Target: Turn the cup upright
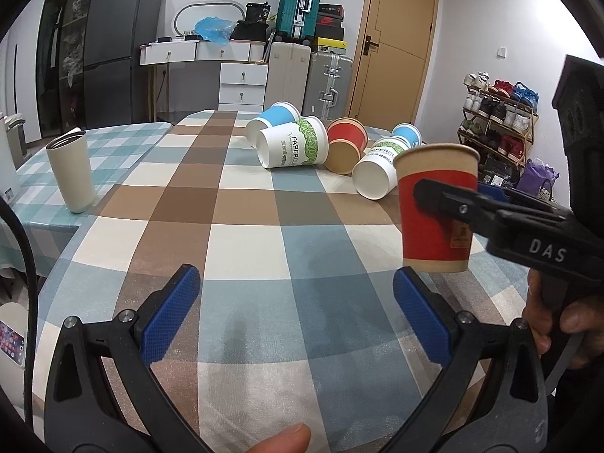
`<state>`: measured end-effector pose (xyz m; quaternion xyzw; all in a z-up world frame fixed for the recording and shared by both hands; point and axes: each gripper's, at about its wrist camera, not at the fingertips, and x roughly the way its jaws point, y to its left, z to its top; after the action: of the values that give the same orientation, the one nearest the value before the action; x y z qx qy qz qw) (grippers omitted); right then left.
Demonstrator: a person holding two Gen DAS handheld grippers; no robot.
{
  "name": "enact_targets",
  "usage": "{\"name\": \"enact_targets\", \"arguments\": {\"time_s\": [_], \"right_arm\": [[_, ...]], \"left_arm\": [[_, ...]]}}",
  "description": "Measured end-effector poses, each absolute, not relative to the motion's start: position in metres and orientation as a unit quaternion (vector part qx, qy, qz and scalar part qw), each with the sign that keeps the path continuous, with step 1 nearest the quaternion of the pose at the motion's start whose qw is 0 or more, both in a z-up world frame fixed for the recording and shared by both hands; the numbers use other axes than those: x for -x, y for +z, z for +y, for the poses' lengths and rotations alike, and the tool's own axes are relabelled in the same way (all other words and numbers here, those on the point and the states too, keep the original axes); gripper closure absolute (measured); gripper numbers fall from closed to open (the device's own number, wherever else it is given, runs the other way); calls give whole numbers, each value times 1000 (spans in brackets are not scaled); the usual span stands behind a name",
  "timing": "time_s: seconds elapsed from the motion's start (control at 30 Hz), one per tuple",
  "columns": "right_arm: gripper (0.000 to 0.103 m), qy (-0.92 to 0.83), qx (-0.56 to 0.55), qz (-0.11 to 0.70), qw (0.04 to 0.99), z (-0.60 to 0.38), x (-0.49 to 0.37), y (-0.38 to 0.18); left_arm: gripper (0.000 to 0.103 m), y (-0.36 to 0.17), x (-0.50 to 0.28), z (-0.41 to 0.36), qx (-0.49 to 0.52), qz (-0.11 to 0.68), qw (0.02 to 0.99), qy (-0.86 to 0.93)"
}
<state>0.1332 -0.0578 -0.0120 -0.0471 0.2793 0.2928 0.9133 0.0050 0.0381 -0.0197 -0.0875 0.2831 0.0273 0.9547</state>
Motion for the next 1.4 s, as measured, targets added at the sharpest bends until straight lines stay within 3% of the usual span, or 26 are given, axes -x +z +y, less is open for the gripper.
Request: {"name": "enact_targets", "arguments": {"time_s": [1.4], "right_arm": [[40,297,110,285,905,-61,-108,-35]], "left_arm": [[1,-19,-3,36,82,276,957,29]]}}
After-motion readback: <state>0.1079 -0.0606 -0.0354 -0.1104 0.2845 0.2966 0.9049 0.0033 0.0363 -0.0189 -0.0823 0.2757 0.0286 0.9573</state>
